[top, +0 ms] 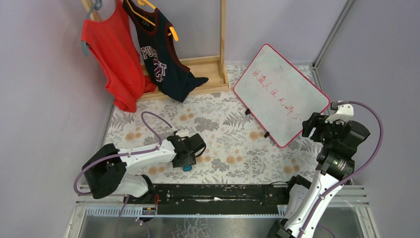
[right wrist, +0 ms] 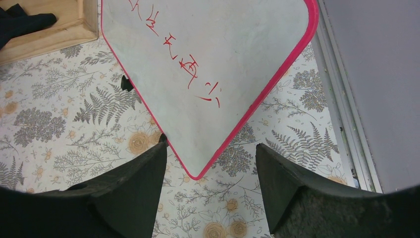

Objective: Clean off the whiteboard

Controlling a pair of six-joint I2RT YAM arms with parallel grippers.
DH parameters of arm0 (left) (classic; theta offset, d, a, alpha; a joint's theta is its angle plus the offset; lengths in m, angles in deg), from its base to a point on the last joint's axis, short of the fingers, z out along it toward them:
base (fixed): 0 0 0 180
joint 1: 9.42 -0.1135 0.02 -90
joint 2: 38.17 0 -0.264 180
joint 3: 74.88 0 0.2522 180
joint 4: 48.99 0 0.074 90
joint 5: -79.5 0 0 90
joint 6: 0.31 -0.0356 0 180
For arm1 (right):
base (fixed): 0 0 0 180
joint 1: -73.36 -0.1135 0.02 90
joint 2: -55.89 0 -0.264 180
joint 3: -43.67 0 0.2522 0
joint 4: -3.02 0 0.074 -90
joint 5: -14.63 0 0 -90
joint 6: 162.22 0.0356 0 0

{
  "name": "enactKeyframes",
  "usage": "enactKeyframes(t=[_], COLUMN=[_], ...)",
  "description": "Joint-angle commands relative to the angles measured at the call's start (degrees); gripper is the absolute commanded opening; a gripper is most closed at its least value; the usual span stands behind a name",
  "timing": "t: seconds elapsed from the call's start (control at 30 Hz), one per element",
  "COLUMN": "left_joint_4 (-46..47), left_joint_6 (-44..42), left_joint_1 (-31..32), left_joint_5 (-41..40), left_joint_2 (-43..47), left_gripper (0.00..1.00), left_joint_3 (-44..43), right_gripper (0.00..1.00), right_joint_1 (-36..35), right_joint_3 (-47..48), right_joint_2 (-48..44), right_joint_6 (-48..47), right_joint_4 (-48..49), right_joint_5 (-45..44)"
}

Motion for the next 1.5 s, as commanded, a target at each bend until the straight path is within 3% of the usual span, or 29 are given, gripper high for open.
enactKeyframes(t=[0.0,0.33,0.47,0.67,0.87,1.1,1.23,1.47], left_joint_4=[1.97,2.24,3.07,4.37,9.61,17.54,21.11,24.52], left_joint_6=[-0.30,-0.98,-1.51,-2.41,-8.24,-26.58,-38.19,-43.43], left_joint_1=[-0.27,-0.31,-0.29,-0.27,-0.23,-0.31,-0.24,-0.38], left_joint_5=[-0.22,0.15,0.94,2.10,3.50,1.23,-0.18,-3.08], left_joint_2=[-0.09,-0.19,-0.50,-0.14,2.66,6.80,6.38,2.73], left_gripper=[0.49,0.41,0.28,0.00,0.00,0.00,0.00,0.00], left_joint_3=[0.48,0.16,0.37,0.40,-1.03,-10.16,-15.18,-21.12], right_gripper=[0.73,0.74,0.74,0.74,0.74,0.73,0.72,0.74], right_joint_1=[-0.35,-0.34,-0.35,-0.35,-0.35,-0.34,-0.33,-0.36], right_joint_3=[0.72,0.58,0.44,0.39,0.61,2.56,7.08,19.04], right_joint_2=[-0.09,-0.08,-0.08,0.13,0.53,3.58,8.92,16.52], right_joint_6=[0.41,0.43,0.38,0.45,0.32,-0.48,-3.96,-8.35], right_joint_4=[2.12,2.31,2.38,2.39,2.19,0.06,-3.85,-8.97], right_joint_5=[0.91,1.00,1.01,1.10,1.51,4.66,6.10,3.09])
